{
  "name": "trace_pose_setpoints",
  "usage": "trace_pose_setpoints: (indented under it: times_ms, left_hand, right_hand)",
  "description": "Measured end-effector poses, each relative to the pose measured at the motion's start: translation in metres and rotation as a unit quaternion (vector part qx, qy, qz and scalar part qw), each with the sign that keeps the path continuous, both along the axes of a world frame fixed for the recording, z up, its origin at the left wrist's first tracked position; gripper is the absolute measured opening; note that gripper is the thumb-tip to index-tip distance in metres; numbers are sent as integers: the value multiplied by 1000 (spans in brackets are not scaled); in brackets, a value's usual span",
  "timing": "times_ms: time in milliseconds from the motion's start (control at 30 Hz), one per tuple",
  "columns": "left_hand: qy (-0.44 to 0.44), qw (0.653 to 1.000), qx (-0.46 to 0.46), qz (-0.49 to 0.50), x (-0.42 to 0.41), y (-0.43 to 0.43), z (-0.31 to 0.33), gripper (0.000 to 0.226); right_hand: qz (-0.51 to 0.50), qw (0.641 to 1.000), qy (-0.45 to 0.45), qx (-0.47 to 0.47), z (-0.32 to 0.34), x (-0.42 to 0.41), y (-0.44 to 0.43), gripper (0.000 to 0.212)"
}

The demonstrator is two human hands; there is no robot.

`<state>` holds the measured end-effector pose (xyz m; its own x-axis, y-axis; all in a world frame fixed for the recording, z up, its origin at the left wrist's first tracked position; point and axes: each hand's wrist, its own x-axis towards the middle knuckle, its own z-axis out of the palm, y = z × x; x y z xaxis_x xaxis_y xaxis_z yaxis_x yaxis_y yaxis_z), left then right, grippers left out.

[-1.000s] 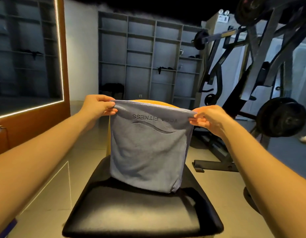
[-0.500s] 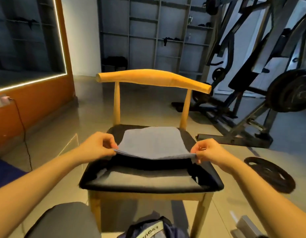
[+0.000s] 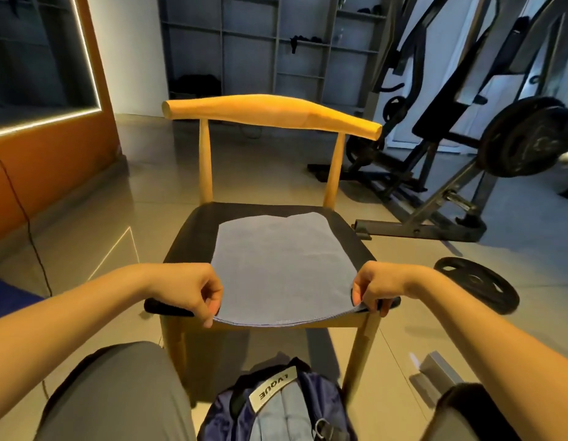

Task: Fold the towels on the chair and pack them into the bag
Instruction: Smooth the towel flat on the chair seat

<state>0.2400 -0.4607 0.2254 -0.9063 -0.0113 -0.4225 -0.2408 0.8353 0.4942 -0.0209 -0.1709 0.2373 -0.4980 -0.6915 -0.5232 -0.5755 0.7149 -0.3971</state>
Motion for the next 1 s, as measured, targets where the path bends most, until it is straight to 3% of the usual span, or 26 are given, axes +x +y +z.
trace_pose_setpoints:
  times_ms: [100,167,267,400,500,600,733,867,1000]
  left_hand:
    - [-14,998,53,30,-18,-7,15,22]
    - [37,994,48,93,-37,-19,21,27]
    - [134,969,22,206,-74,-39,20,28]
    - [232,916,-14,328,-127,-73,9,15]
    - [241,892,-50,378,-159,-94,0,15]
    - [183,908,16,377,-185,-114,-9,21]
    - [99,944,36,312,-207,-129,-16,36]
    - [43,969,35,242,-216,-132,-12,13]
    - [41,974,75,209,-210,-138,5,20]
  right_hand:
    - [4,999,-38,18,7,-5,-3,11]
    - [-4,997,-66,31,18,-12,-6,14]
    - [-22,999,-38,14,30,-32,-23,11]
    - [-113,987,19,-115,27,-69,-64,9]
    - [-184,957,63,-214,12,-98,-103,6]
    - [-197,946,104,-237,-4,-124,-141,8]
    - [-235,935,47,-263,-21,-142,-178,23]
    - [-184,961,9,-208,-23,-154,-192,17]
    - [-183,954,-87,-222,-8,-170,-183,13]
